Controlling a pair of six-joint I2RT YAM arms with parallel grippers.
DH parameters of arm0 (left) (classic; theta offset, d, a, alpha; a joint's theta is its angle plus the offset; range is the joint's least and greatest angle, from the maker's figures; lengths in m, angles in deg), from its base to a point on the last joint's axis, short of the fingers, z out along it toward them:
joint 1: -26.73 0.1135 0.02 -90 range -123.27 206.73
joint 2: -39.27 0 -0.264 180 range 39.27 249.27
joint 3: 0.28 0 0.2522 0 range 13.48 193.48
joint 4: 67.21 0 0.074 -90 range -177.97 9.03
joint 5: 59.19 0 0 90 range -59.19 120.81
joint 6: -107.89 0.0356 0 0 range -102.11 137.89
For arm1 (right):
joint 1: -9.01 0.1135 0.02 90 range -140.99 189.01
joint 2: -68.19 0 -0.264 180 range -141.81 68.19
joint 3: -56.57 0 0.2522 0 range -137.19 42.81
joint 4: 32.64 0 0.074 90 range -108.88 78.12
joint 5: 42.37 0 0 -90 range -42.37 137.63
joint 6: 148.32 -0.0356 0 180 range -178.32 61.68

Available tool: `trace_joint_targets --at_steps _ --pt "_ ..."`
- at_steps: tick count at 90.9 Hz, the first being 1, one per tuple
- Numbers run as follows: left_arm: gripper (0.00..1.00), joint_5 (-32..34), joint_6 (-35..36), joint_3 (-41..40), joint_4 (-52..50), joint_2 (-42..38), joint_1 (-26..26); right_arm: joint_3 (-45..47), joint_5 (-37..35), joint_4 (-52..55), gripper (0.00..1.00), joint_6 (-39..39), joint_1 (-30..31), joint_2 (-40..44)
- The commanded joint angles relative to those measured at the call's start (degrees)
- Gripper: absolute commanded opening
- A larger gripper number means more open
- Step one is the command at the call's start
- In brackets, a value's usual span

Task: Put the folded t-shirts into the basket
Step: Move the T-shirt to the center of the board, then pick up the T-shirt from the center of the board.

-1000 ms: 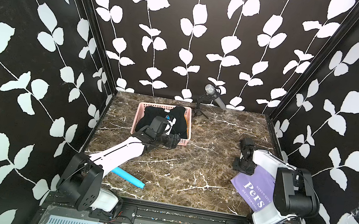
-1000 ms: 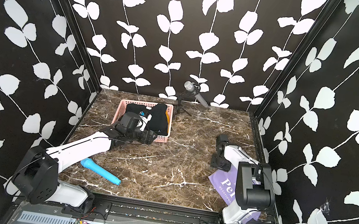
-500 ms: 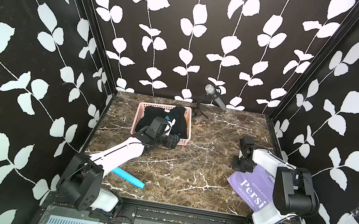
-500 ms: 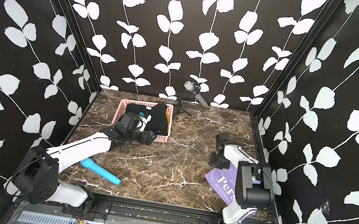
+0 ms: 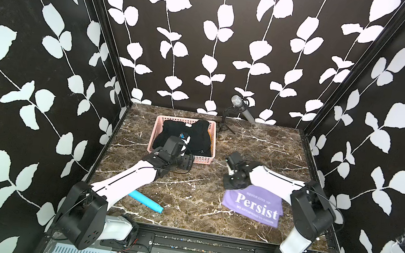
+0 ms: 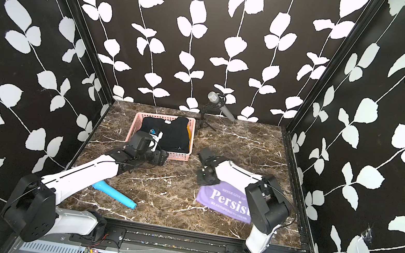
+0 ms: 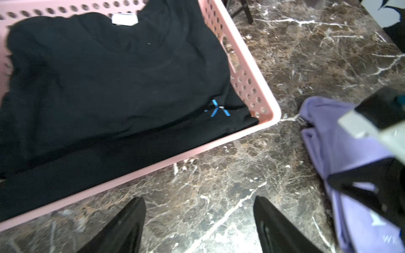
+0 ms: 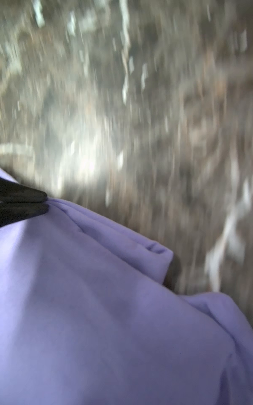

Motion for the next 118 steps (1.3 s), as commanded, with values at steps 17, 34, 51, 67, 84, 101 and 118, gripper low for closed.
trace_joint_targets --at_steps 17,34,51,67,84,101,118 --pt "0.81 0.37 -1.43 -3.95 -0.38 -6.15 2.31 -5.98 8.72 -6.15 0.04 -5.98 10.27 -2.32" --pt "0.8 -5.76 -5.46 -7.31 3.16 -8.52 2.56 -2.73 8.21 -4.46 0.36 -1.94 7.75 5.91" --pt "0.78 -6.91 -7.5 -7.61 5.23 -3.99 -2.25 4.45 5.71 -1.17 0.63 2.46 -3.0 15.52" --pt "0.76 -5.47 -8.8 -7.02 8.26 2.46 -7.03 7.68 0.69 0.91 0.69 7.42 -14.29 19.44" --pt "0.76 -3.61 -9.73 -4.62 9.95 9.53 -10.39 8.37 -0.1 -0.47 0.73 10.12 -22.16 17.14" --pt "0.75 -3.12 -12.57 -3.05 13.27 16.07 -11.12 5.01 3.58 -1.15 0.74 12.38 -22.9 9.73" --pt "0.74 -3.39 -14.37 -1.89 15.69 20.38 -11.17 3.83 5.39 -2.39 0.74 14.18 -22.98 4.71"
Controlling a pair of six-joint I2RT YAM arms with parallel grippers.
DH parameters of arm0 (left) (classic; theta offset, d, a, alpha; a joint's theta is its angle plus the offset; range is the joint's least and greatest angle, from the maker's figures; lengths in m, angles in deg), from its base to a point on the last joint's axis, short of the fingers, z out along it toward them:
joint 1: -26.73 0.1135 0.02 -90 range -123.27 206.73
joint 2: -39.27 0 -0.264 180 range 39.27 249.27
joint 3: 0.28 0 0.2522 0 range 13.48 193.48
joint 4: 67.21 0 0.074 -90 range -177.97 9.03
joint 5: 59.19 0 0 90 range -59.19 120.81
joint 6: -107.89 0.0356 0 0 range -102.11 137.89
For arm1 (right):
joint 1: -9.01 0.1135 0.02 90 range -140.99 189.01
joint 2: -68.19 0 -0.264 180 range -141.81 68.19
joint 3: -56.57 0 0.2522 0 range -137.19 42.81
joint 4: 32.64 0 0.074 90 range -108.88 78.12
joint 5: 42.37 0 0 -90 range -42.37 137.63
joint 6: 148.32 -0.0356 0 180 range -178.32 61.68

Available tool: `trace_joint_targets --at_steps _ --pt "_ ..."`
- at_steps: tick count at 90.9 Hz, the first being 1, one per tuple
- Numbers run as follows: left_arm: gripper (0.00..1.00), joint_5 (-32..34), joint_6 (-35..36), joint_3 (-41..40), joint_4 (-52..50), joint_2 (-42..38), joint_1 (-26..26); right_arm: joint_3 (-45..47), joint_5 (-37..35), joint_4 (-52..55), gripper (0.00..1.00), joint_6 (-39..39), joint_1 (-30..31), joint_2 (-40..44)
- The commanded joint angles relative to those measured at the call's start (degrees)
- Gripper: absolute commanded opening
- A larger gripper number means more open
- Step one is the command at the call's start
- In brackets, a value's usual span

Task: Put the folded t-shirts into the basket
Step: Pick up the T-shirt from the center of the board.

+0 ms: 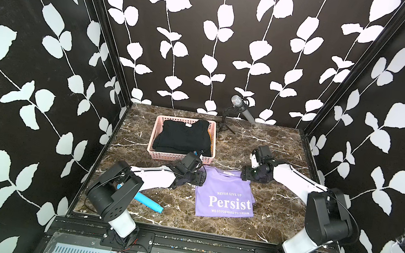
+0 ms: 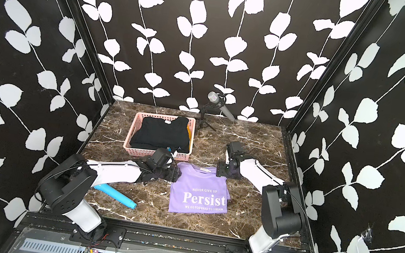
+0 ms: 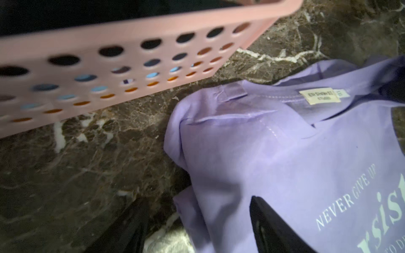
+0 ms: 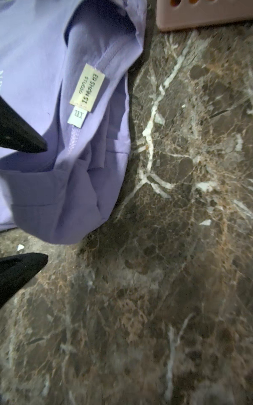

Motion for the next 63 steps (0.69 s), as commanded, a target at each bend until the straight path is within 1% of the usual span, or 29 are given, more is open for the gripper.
trace_joint_targets --at_steps 1,16,19,31,38,52,58,61,63 --pt "0.73 0.53 -2.14 1.44 3.19 1.65 -0.13 -1.59 1.33 -1.13 0.74 2.25 0.01 -1.59" --pt "0.67 -1.0 -4.33 1.2 6.96 5.34 -0.13 -1.9 3.16 -2.6 0.72 3.21 -0.32 -5.55" --pt "0.66 -1.27 -4.71 1.25 7.52 5.94 -1.66 -1.95 3.75 -2.83 0.72 3.3 -0.41 -6.36" --pt "0.59 -1.26 -5.82 1.25 8.85 7.24 -3.24 -0.89 7.32 -5.46 0.67 2.15 -0.43 -8.31" --pt "0.53 -0.97 -6.71 0.36 9.64 7.37 -3.91 0.31 9.18 -7.0 0.63 1.06 -0.43 -8.32" --pt "0.4 -0.41 -9.05 -2.77 13.22 6.43 -4.18 4.8 9.61 -11.35 0.46 -1.54 -0.44 -5.57" --pt "0.39 0.2 -9.18 -3.32 13.46 5.61 -4.18 6.65 9.62 -12.96 0.41 -2.86 -0.5 -4.08" --pt "0.41 0.68 -8.91 -3.35 12.87 4.92 -4.18 7.57 9.28 -13.44 0.4 -3.23 -0.49 -3.44" --pt "0.44 1.13 -8.66 -3.29 12.24 4.44 -4.18 8.05 9.03 -13.75 0.39 -3.48 -0.49 -3.1"
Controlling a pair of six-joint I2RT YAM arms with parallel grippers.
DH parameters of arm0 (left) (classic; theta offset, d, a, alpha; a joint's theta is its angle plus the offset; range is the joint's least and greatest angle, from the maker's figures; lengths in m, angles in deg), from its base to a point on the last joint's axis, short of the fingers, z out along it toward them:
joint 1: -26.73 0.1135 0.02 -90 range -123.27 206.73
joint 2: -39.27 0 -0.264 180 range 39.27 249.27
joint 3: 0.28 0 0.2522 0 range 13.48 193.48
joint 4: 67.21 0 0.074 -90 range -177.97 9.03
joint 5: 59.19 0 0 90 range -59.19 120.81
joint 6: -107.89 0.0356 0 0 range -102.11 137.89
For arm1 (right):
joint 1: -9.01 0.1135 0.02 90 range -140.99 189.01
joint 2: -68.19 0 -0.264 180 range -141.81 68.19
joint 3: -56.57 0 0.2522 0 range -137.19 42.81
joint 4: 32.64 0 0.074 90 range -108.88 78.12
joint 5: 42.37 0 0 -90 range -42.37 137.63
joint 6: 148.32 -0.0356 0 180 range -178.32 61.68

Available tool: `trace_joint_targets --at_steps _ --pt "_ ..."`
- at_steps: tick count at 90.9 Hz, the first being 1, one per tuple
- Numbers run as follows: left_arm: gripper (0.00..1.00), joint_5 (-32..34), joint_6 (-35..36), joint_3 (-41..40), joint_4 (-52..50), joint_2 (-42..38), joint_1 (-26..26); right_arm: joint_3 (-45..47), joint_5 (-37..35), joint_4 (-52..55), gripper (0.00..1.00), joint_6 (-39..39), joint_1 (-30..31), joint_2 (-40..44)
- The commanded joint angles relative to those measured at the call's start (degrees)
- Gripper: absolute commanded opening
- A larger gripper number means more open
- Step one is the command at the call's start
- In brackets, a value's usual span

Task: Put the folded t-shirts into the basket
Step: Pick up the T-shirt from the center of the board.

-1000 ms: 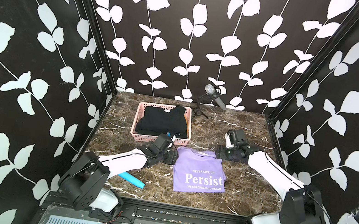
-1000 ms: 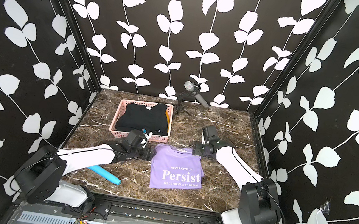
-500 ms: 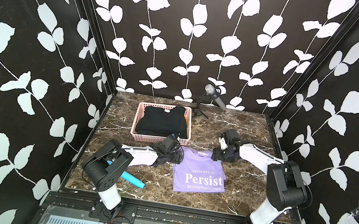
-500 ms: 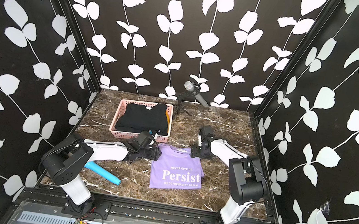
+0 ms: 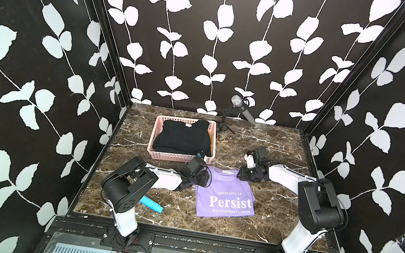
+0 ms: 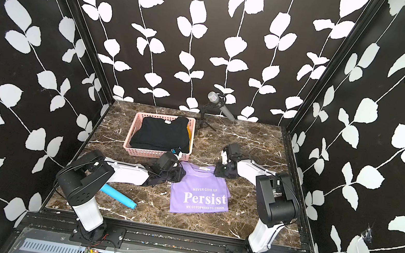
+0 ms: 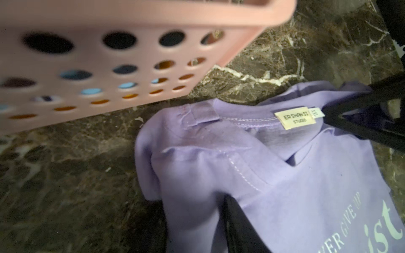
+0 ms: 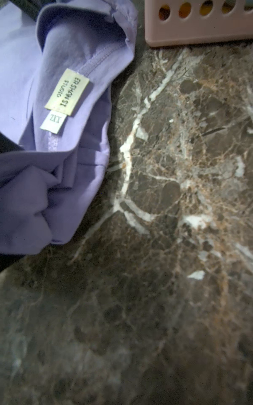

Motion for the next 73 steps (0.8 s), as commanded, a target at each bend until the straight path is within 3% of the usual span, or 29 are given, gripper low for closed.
trace_joint_targets --at_steps 1,22,40,57,73 --pt "0.45 0.96 -0.97 -1.73 -2.03 -2.15 -0.53 4.15 0.78 -0.94 0.39 -2.77 0.11 1.3" --pt "0.65 6.33 2.1 -3.67 -8.56 -7.85 -0.57 5.97 -0.48 -1.39 0.38 -3.24 0.13 2.66" --pt "0.66 4.84 3.02 -3.67 -9.84 -6.22 -1.95 6.58 -0.22 -1.95 0.38 -3.55 0.14 2.62" --pt "0.48 2.84 1.19 -2.81 -6.45 -1.85 -3.5 7.57 0.21 -4.01 0.34 -4.67 0.13 2.66" --pt "0.3 5.29 1.4 -2.54 -5.02 -1.92 -3.55 10.71 2.59 -9.82 0.19 -6.81 0.13 3.22"
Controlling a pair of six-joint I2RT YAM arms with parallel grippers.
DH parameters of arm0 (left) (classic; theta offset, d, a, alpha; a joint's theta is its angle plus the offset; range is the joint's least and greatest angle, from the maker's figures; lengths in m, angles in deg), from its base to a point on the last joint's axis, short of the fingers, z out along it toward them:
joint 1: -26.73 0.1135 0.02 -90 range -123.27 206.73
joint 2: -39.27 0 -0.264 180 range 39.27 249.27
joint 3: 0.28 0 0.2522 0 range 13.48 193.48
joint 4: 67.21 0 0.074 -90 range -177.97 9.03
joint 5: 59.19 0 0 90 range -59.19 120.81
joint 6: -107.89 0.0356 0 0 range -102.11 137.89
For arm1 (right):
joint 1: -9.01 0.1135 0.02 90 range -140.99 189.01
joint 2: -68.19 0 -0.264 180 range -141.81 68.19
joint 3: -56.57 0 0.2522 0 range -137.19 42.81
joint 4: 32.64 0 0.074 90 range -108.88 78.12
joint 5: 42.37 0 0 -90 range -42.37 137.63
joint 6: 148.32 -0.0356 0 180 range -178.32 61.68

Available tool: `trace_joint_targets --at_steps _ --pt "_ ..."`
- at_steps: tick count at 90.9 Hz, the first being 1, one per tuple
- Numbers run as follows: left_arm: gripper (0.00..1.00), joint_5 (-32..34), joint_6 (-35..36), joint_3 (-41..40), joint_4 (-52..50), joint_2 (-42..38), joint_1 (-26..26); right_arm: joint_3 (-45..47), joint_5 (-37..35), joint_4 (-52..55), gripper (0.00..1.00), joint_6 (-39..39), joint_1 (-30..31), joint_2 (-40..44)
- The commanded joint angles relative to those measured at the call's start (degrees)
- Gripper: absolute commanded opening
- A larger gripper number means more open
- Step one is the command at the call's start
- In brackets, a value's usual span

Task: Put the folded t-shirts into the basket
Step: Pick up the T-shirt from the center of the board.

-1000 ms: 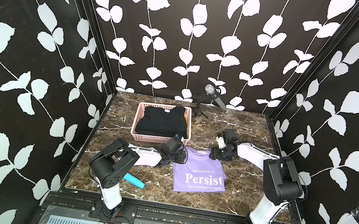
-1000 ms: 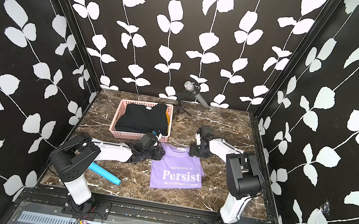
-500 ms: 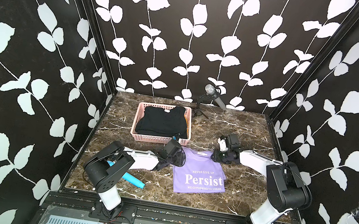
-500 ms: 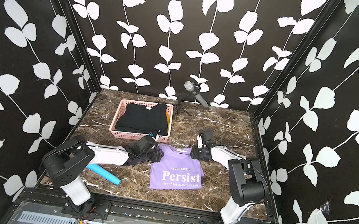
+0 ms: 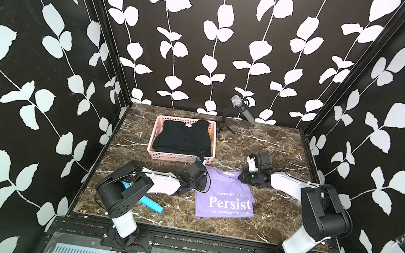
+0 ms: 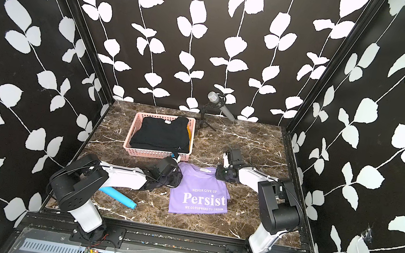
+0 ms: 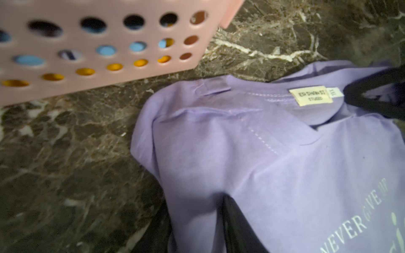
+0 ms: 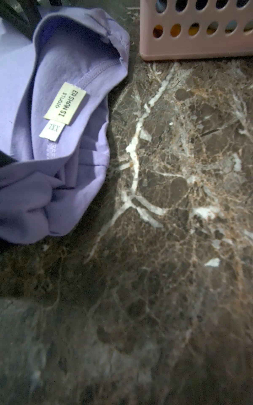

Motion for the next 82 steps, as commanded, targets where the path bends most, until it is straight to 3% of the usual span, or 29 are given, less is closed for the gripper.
trace_joint_targets --at_steps 1,13,20,44,60,82 --pt "0.28 0.03 -0.05 -0.18 -1.45 1.09 -0.49 3.54 1.74 -1.08 0.18 -2.26 0.16 -0.17" --pt "0.13 1.21 0.34 -0.98 0.77 -1.06 -0.51 6.6 2.67 -6.76 0.01 -3.76 0.16 2.84" --pt "0.0 1.03 0.89 -1.29 1.35 -2.79 -0.51 8.55 2.3 -9.42 0.0 -4.66 0.15 6.22" --pt "0.0 -2.89 2.07 -2.5 -0.31 -13.1 -0.48 14.6 2.25 -12.45 0.0 -7.36 0.6 23.13" --pt "0.0 -1.31 4.71 -1.51 -5.24 -21.47 -0.48 13.7 -0.5 -10.32 0.0 -8.16 4.15 33.27" --pt "0.0 0.27 9.37 4.15 -16.85 -30.62 2.44 4.98 -4.62 -6.43 0.0 -9.37 9.71 35.97"
